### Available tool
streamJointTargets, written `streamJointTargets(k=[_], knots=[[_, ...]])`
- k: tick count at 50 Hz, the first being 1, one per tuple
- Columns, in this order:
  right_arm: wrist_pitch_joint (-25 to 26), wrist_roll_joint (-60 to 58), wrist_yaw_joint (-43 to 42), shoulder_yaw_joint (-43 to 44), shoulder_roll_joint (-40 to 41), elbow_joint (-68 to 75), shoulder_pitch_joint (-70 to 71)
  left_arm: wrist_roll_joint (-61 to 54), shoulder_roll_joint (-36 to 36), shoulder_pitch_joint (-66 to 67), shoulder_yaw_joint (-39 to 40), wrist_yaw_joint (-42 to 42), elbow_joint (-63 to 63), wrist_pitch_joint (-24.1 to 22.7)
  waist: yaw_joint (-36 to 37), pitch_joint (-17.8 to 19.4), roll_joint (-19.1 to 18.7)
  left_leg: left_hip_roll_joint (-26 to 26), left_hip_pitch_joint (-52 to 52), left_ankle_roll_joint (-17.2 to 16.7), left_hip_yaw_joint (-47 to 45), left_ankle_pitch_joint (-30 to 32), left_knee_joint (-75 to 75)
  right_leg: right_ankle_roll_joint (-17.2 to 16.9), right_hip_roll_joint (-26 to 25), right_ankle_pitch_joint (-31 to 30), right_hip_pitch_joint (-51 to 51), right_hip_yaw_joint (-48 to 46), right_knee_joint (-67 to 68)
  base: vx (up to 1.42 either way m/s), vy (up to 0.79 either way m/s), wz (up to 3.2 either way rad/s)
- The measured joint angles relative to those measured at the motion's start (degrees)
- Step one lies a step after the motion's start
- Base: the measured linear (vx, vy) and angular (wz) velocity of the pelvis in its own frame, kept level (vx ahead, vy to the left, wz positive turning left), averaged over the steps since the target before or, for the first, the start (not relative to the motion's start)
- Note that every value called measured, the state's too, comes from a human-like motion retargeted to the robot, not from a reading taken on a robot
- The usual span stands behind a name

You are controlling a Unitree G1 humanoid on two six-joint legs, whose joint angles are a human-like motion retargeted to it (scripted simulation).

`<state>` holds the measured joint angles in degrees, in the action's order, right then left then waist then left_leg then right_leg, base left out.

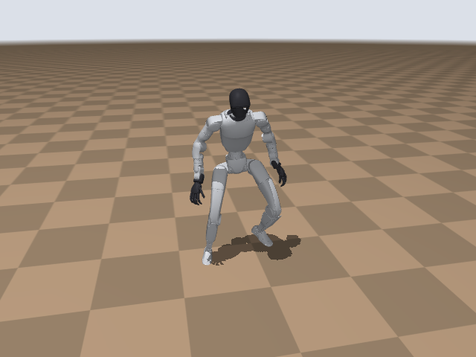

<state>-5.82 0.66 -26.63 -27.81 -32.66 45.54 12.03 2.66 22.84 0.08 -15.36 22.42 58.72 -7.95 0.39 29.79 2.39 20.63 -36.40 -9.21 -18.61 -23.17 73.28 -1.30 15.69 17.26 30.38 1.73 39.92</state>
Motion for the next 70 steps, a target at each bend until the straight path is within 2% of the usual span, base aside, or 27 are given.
streamJointTargets(k=[3, 7, 10, 12, 15, 18, 20, 22, 25, 28, 30, 34, 36, 40, 43, 45, 47, 50, 52, 55, 57, 58, 60, 63, 64, 67, 70], knots=[[-0.38, 1.23, -2.22, 1.15, -0.23, 0.72, 2.04, 0.26, -0.36, 1.63, 0.97, -0.04, 1.95, -0.51, 1.73, 0.00, 0.05, 4.17, -1.06, 1.80, 3.87, -2.92, 2.77, 0.34, -0.24, -1.73, 0.95, 2.83, -1.88, -0.07, 0.47, -0.77], [-0.68, 3.69, -1.13, 4.77, 1.28, 1.06, -0.39, -0.34, 0.47, 2.39, 2.32, -1.97, 3.11, -0.88, 1.44, 0.00, -0.14, 5.62, 4.35, 4.36, 7.23, -4.43, -13.90, -1.58, 0.75, -6.05, -1.49, 3.22, -8.72, -0.06, 0.55, -0.20], [-1.19, 5.48, 3.05, 7.68, 2.74, 0.80, -4.58, -1.08, 1.65, 1.69, 2.48, -3.68, 3.23, -0.71, 0.11, 0.00, -0.58, 2.52, 11.06, 3.09, 10.28, 2.25, -33.21, -1.62, 3.19, -3.81, -3.21, 0.70, -11.35, -0.03, 0.63, 0.15], [-0.36, 6.69, 4.45, 8.63, 3.30, 0.75, -8.23, -2.32, 2.74, 0.51, 1.01, -2.92, 3.09, -0.51, -0.71, 0.00, -1.07, 1.38, 11.21, 1.54, 11.16, 4.72, -34.10, -1.39, 4.49, -1.19, -5.22, -1.08, -12.13, -0.03, 0.60, 0.56], [3.63, 5.37, 4.64, 9.65, 3.43, 2.41, -12.02, -4.66, 4.94, -3.26, -3.66, 1.12, 1.51, 0.81, -1.70, 0.00, -0.62, -4.58, 11.94, -0.75, 10.49, 8.77, -39.25, -1.04, 7.80, -0.68, -7.01, -3.33, -12.69, -0.08, 0.57, 0.91], [1.40, 0.98, 2.75, 7.82, 2.62, 3.79, -13.01, -3.00, 4.75, -5.08, -3.94, 5.35, 0.14, -0.49, -0.03, 0.00, -3.45, -5.62, 10.31, 2.92, 9.90, 8.48, -39.02, 1.45, 4.95, 3.19, -1.63, -6.71, 0.11, -0.03, 0.50, 0.11], [-1.33, 1.06, 0.83, 3.83, 3.10, 4.49, -10.11, -2.61, 4.35, -5.88, -3.03, 4.85, -0.03, 0.56, 0.75, 0.00, -3.18, -6.54, 7.58, 5.17, 8.32, 8.10, -37.54, 2.20, 1.98, 5.34, 3.76, -7.98, 8.46, -0.03, 0.41, -0.21], [-2.01, -1.27, 1.08, 2.80, 1.78, 3.03, -8.40, -4.78, 2.77, -4.30, -0.66, 4.96, 0.15, -0.94, 0.79, 0.00, -3.59, -8.05, 9.03, 4.41, 6.19, 9.74, -40.98, 0.29, -2.88, 4.67, 3.76, -9.43, 7.07, -0.05, 0.36, -0.13], [-2.81, -3.78, 2.09, 1.71, -0.59, -2.10, -6.41, -5.89, 1.00, -0.52, 0.58, 2.64, 0.47, -2.54, -1.13, 0.00, -2.44, -12.53, 9.79, 0.85, 3.94, 11.64, -43.20, -4.06, -8.73, -0.43, 0.14, -8.02, -6.57, -0.05, 0.32, 0.31], [-2.91, -4.15, 2.71, -0.38, -2.16, -4.80, -3.37, -3.32, 1.05, 2.63, 0.18, -0.62, 1.34, -2.63, -2.82, 0.00, 0.00, -16.55, 6.41, -3.34, 5.92, 10.17, -34.94, -0.79, -7.10, -5.46, -1.88, -4.22, -12.73, -0.03, 0.30, 0.43], [-2.67, -3.78, 2.01, -1.16, -2.70, -4.31, -1.47, -2.25, 0.97, 3.48, -0.42, -1.79, 2.12, -2.72, -3.18, 0.00, -0.22, -14.80, 2.90, -3.89, 5.40, 8.11, -25.54, -1.33, -4.73, -5.04, 1.51, -2.74, -5.98, -0.02, 0.33, 0.28], [-2.55, -2.32, 0.25, -0.95, -2.09, 0.16, 1.59, -0.56, 0.15, 5.25, 0.34, -2.16, 1.69, -3.90, -1.83, 0.00, -0.58, -1.30, 1.64, 2.17, -4.66, 1.62, -11.38, -3.48, -3.01, -4.78, 2.91, -0.82, -5.74, -0.04, 0.34, -0.34], [-2.89, -1.57, 0.36, 0.06, -1.26, 1.72, 1.75, -0.22, -0.18, 6.16, 0.54, -3.16, 1.25, -4.55, -1.38, 0.00, -1.20, 1.92, 2.31, 4.58, -4.51, -1.35, -10.91, -4.08, -3.17, -6.07, 3.00, 0.17, -7.23, -0.08, 0.41, -0.53], [-3.30, -0.35, 1.69, 4.56, 0.45, -0.65, -3.22, 1.43, -0.03, 6.57, -2.74, -4.85, 0.68, -4.49, -2.53, 0.00, -2.26, -1.46, 6.79, 5.04, 1.10, -1.84, -25.08, -5.31, -2.09, -9.99, 0.76, 0.49, -13.42, -0.09, 0.45, -0.16], [0.59, 1.73, 2.04, 8.48, 1.63, -3.21, -9.12, -0.18, 2.09, 4.64, -10.31, -4.81, -1.35, -2.55, -3.59, 0.00, -3.33, -7.70, 15.22, 4.84, 3.47, 7.70, -46.57, -4.65, 0.24, -13.91, -3.89, -0.91, -22.99, -0.14, 0.51, 0.25], [2.03, 2.57, 2.17, 10.43, 2.48, -4.52, -13.18, -0.59, 3.34, 3.14, -14.22, -4.93, -2.97, -1.70, -4.53, 0.00, -3.72, -10.26, 15.93, 4.80, 3.52, 10.67, -49.71, -3.44, 3.60, -11.82, -4.78, -4.48, -23.22, -0.11, 0.52, 0.59], [-0.56, 1.81, 2.81, 11.92, 3.16, -6.29, -17.81, 0.98, 2.98, 2.22, -14.57, -5.85, -3.71, -2.27, -4.94, 0.00, -5.89, -9.36, 11.15, 2.77, 3.61, 8.44, -41.33, -0.12, 6.82, -4.16, -1.38, -10.11, -12.14, -0.05, 0.51, 0.63], [3.92, -0.81, 5.67, 13.27, 2.71, -6.44, -20.60, -6.38, 1.13, 0.03, -13.23, -4.27, -4.24, -0.01, -3.43, 0.00, -8.88, -14.62, 16.47, 3.29, 4.36, 15.07, -56.23, 2.74, 5.76, -1.67, -0.15, -7.49, -6.04, -0.12, 0.46, 0.42], [1.64, -3.02, 6.62, 11.09, 2.66, -5.90, -20.21, -7.61, -1.46, 1.17, -8.99, -4.71, -3.17, -1.35, -3.31, 0.00, -9.88, -14.79, 13.91, 3.23, 3.84, 13.47, -51.17, -0.65, 0.51, -0.97, 1.69, -1.60, -0.99, -0.03, 0.36, 0.13], [-0.65, -4.43, 4.54, 5.69, 2.10, -3.68, -15.02, -7.64, -3.00, 3.81, -4.88, -4.00, -1.80, -2.87, -3.00, 0.00, -8.24, -14.79, 8.86, -1.32, 2.38, 11.56, -40.58, -5.12, -3.83, -4.12, -2.11, 0.54, -11.58, -0.05, 0.27, -0.21], [-0.83, -4.03, 2.24, 2.55, 1.34, -3.09, -9.96, -6.02, -2.32, 5.23, -5.27, -3.84, -0.76, -2.52, -3.33, 0.00, -6.07, -14.45, 4.10, -5.16, 2.69, 11.39, -30.82, -3.40, -1.50, -5.42, -3.35, 0.10, -15.77, -0.11, 0.31, -0.05], [-0.92, -3.84, 1.06, 1.74, 0.69, -3.47, -7.55, -5.15, -1.90, 5.67, -6.20, -4.03, -0.22, -2.38, -4.37, 0.00, -4.97, -14.83, 1.68, -5.64, 2.75, 11.55, -26.27, -3.08, 1.07, -5.24, -1.93, 0.37, -13.61, -0.11, 0.38, 0.19], [-1.15, -4.16, -1.40, 1.24, 0.08, -5.64, -4.03, -2.50, -0.59, 7.25, -8.23, -4.50, 0.53, -2.46, -5.16, 0.00, -4.09, -9.95, -1.43, -5.78, 2.68, 9.31, -16.42, -4.91, 1.93, -5.93, 0.00, 1.48, -9.51, -0.07, 0.32, -0.17], [-2.15, -3.60, -4.50, 4.54, 0.07, -10.61, -2.17, 2.47, 1.98, 8.78, -11.08, -4.81, 0.11, -3.02, -4.43, 0.00, -2.83, 1.22, -0.24, -0.86, -0.29, 4.44, -9.41, -5.92, 1.63, -6.94, -0.58, 3.16, -10.83, -0.07, 0.35, -0.63], [-1.02, -2.89, -4.87, 6.53, 0.29, -12.20, -2.46, 2.65, 3.05, 8.54, -11.97, -4.91, -0.27, -2.61, -4.37, 0.00, -2.15, 2.39, 1.67, 0.93, -0.57, 3.31, -11.80, -5.51, 2.22, -8.85, -2.15, 3.77, -14.51, -0.15, 0.45, -0.31], [0.98, -0.96, -5.16, 11.92, 1.05, -15.92, -5.39, 1.38, 5.59, 7.37, -12.91, -4.43, -1.14, -1.78, -4.74, 0.00, -0.46, 2.30, 9.03, 4.65, 1.35, 1.98, -25.42, -4.96, 4.10, -13.38, -5.05, 5.72, -21.41, -0.12, 0.55, -0.18], [1.64, -0.40, -3.85, 14.94, 1.34, -17.35, -10.50, -0.23, 7.18, 5.02, -13.18, -3.27, -1.00, -1.35, -4.84, 0.00, 0.09, -0.21, 16.75, 5.06, 3.78, 7.17, -40.67, -4.54, 5.85, -12.92, -5.94, 6.58, -23.01, -0.08, 0.62, -0.16]])
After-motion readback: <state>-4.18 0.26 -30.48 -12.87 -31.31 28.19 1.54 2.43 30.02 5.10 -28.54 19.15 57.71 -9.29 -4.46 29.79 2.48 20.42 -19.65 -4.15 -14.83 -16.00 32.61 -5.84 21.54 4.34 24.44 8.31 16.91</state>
